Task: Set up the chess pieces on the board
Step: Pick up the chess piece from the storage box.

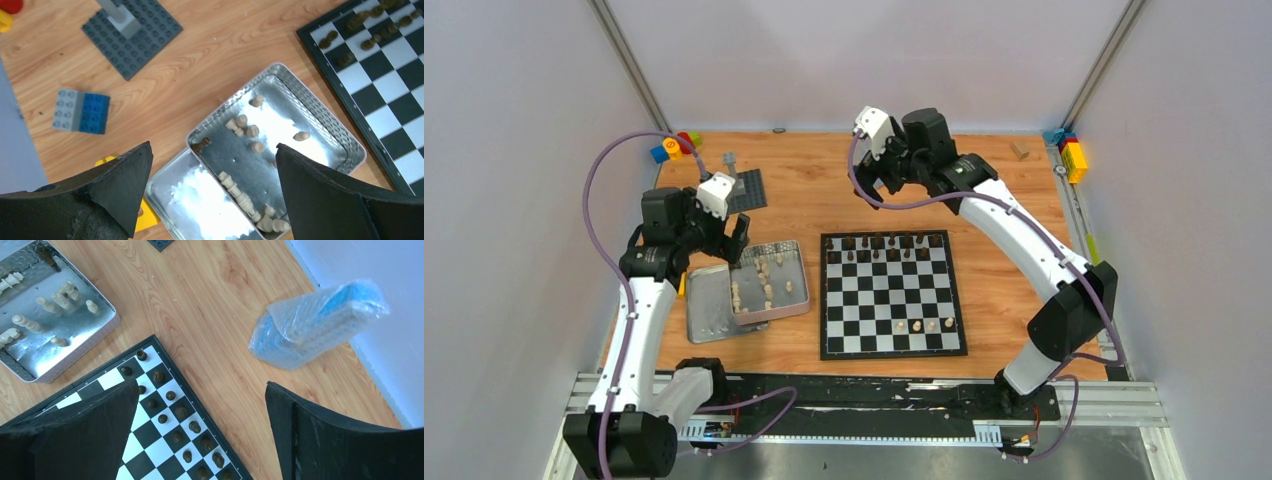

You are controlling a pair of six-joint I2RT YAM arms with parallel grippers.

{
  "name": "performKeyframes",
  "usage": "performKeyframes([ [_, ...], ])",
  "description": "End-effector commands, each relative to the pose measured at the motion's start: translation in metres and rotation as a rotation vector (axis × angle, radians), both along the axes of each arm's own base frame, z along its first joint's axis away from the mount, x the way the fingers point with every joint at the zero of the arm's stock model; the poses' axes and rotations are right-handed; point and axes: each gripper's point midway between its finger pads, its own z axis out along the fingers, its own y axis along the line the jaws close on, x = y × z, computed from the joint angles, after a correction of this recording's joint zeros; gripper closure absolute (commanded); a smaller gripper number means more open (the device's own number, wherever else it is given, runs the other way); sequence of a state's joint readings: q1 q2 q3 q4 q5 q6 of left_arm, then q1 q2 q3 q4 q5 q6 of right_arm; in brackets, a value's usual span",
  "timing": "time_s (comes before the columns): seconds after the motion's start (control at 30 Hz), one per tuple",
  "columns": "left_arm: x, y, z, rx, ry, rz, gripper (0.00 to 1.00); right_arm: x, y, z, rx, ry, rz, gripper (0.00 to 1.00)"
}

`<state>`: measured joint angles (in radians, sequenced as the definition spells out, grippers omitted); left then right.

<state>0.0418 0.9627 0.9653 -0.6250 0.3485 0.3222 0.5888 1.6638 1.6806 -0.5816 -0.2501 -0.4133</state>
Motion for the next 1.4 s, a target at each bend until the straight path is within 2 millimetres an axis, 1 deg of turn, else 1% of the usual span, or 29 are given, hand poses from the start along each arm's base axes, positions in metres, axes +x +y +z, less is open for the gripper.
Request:
performKeyframes([
  [0.0,-0.017,-0.013,-0.005,-0.015,-0.009,-0.104,0.00,-0.004,-0.020,0.021,0.119,-0.005,-0.034,0.00],
  [0.1,-0.025,-0.018,-0.017,0.014,0.006,-0.183,0.00,-0.010,-0.038,0.007,0.151,0.065,-0.053,0.00],
  [0.13,-0.027,-0.019,-0.020,0.021,0.016,-0.198,0.00,-0.015,-0.044,-0.003,0.154,0.097,-0.048,0.00],
  [0.2,-0.030,-0.019,-0.029,0.055,0.036,-0.251,0.00,-0.023,-0.053,-0.011,0.162,0.122,-0.036,0.00],
  [0.3,-0.033,-0.018,-0.041,0.083,0.072,-0.289,0.00,-0.038,-0.063,-0.025,0.162,0.152,-0.004,0.00],
  [0.4,-0.031,-0.015,-0.052,0.123,0.101,-0.325,0.03,-0.051,-0.070,-0.043,0.150,0.186,0.006,0.01],
  [0.53,-0.024,-0.008,-0.064,0.187,0.153,-0.364,0.06,-0.060,-0.077,-0.068,0.135,0.237,0.009,0.04],
  [0.6,-0.024,-0.007,-0.070,0.211,0.183,-0.391,0.08,-0.064,-0.078,-0.075,0.139,0.257,0.016,0.05],
  [0.63,-0.023,-0.008,-0.074,0.222,0.201,-0.410,0.09,-0.065,-0.078,-0.077,0.141,0.264,0.022,0.06],
  [0.67,-0.022,-0.006,-0.075,0.251,0.206,-0.417,0.10,-0.066,-0.078,-0.080,0.143,0.271,0.025,0.06],
  [0.77,-0.020,-0.011,-0.088,0.326,0.240,-0.478,0.13,-0.068,-0.077,-0.085,0.143,0.285,0.034,0.07],
  [0.87,-0.014,-0.007,-0.094,0.392,0.265,-0.495,0.18,-0.070,-0.076,-0.089,0.140,0.297,0.041,0.07],
  [0.9,-0.013,-0.007,-0.099,0.399,0.284,-0.504,0.21,-0.070,-0.076,-0.090,0.139,0.300,0.044,0.07],
  [0.93,-0.011,-0.005,-0.099,0.415,0.290,-0.504,0.26,-0.071,-0.076,-0.091,0.138,0.301,0.043,0.07],
  [0.97,-0.010,-0.005,-0.103,0.421,0.310,-0.511,0.28,-0.071,-0.076,-0.091,0.137,0.299,0.044,0.07],
  [1.0,-0.009,-0.003,-0.103,0.436,0.319,-0.511,0.32,-0.071,-0.077,-0.092,0.136,0.300,0.043,0.07],
  [1.03,-0.008,-0.003,-0.107,0.441,0.337,-0.519,0.34,-0.071,-0.077,-0.093,0.134,0.300,0.043,0.07],
  [1.07,-0.007,-0.001,-0.107,0.453,0.345,-0.515,0.37,-0.072,-0.077,-0.093,0.135,0.299,0.044,0.07],
  [1.27,-0.002,0.000,-0.119,0.497,0.380,-0.530,0.45,-0.073,-0.078,-0.095,0.133,0.305,0.047,0.07],
  [1.37,0.000,-0.001,-0.126,0.517,0.388,-0.538,0.47,-0.074,-0.078,-0.096,0.132,0.309,0.048,0.08],
])
